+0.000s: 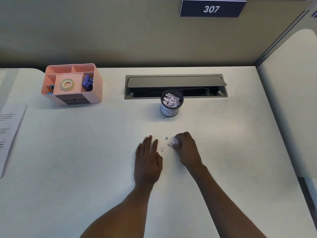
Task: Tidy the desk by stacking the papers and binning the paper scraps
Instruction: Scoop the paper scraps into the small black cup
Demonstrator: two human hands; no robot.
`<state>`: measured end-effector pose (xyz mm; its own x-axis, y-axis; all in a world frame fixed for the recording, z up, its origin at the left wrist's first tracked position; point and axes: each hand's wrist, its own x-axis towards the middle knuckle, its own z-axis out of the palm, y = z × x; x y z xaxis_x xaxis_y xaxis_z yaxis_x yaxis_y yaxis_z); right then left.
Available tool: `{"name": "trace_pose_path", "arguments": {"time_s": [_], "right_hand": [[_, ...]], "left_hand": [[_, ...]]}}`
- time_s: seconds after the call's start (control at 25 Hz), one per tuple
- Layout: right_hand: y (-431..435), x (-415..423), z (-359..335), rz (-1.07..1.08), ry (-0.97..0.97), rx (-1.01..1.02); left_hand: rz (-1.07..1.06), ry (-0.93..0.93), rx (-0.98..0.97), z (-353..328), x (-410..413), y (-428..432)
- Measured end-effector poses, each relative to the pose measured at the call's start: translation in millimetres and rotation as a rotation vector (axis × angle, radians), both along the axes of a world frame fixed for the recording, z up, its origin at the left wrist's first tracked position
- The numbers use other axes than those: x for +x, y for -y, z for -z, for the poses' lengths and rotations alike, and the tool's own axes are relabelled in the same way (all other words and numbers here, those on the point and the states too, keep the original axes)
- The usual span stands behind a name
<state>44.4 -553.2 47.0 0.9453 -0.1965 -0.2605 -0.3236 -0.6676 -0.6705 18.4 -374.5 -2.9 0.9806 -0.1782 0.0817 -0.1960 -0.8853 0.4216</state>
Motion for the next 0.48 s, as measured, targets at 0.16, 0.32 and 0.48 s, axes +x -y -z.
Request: {"name": "trace_pose_path", "arguments": {"time_s": [0.16,0.32,0.48], "right_hand": [[-2.1,4.6,0.7,-0.159,0.018,-0.145],[-13.2,6.1,10.8,-0.330,0.087,-0.211],[-10.0,9.7,14.6,-0.356,0.189,-0.201]], "left_hand": [[0.002,-0.015,0.012,0.1,0.8,-0.1],[0.010,-0.019,0.025,0.9,0.6,-0.6],[0.005,-0.032,0.031,0.4,0.4,0.0]]}}
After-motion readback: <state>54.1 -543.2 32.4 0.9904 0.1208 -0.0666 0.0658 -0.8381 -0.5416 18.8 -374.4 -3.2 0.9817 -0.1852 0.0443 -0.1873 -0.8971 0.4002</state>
